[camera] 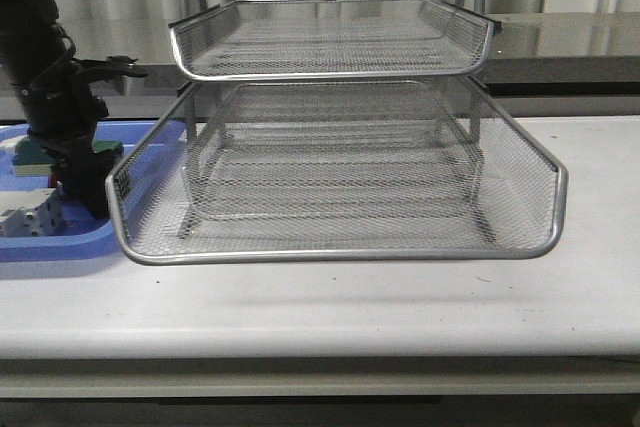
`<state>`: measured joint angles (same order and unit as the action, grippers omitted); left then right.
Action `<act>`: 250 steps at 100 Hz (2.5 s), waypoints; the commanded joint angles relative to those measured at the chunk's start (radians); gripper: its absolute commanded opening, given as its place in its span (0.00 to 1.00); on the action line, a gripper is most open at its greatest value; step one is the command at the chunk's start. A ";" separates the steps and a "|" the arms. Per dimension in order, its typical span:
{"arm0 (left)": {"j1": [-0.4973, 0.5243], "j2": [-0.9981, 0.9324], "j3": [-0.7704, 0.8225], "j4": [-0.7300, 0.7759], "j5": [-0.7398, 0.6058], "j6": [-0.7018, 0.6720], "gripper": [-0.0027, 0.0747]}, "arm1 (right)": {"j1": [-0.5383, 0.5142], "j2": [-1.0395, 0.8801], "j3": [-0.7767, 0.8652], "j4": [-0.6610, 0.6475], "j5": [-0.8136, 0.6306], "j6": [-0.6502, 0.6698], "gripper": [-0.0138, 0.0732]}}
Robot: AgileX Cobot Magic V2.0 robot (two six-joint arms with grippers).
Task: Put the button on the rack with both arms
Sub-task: 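Close the left gripper on the red button and lift it, then carry the button with the left gripper into the pulled-out tier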
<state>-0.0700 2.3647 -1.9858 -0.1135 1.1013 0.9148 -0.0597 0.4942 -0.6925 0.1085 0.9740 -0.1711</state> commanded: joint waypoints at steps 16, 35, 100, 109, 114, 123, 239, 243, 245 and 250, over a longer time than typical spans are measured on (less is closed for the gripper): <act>-0.007 -0.057 -0.026 -0.021 -0.018 0.001 0.68 | -0.006 0.003 -0.025 0.000 -0.053 0.000 0.08; -0.007 -0.057 -0.026 -0.021 -0.018 0.001 0.34 | -0.006 0.003 -0.025 0.000 -0.052 0.000 0.08; -0.001 -0.193 -0.084 -0.037 0.181 -0.049 0.10 | -0.006 0.003 -0.025 0.000 -0.052 0.000 0.08; -0.001 -0.238 -0.084 -0.037 0.181 -0.079 0.10 | -0.006 0.003 -0.025 0.001 -0.052 0.000 0.08; -0.001 -0.268 -0.084 -0.037 0.181 -0.093 0.10 | -0.006 0.003 -0.025 0.001 -0.052 0.000 0.08; -0.001 -0.321 -0.084 -0.038 0.181 -0.123 0.10 | -0.006 0.003 -0.025 0.001 -0.052 0.000 0.08; -0.502 -0.646 0.279 -0.161 0.088 -0.168 0.10 | -0.006 0.003 -0.025 0.001 -0.052 0.000 0.08; -0.515 -0.625 0.279 -0.161 0.079 -0.168 0.10 | -0.006 0.003 -0.025 0.001 -0.052 0.000 0.08; -0.525 -0.614 0.279 -0.161 0.075 -0.168 0.10 | -0.006 0.003 -0.025 0.001 -0.052 0.000 0.08; -0.537 -0.591 0.279 -0.161 0.067 -0.168 0.10 | -0.006 0.003 -0.025 0.001 -0.052 0.000 0.08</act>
<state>-0.5801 1.7820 -1.6828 -0.2492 1.2165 0.7559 -0.0597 0.4942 -0.6925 0.1085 0.9740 -0.1695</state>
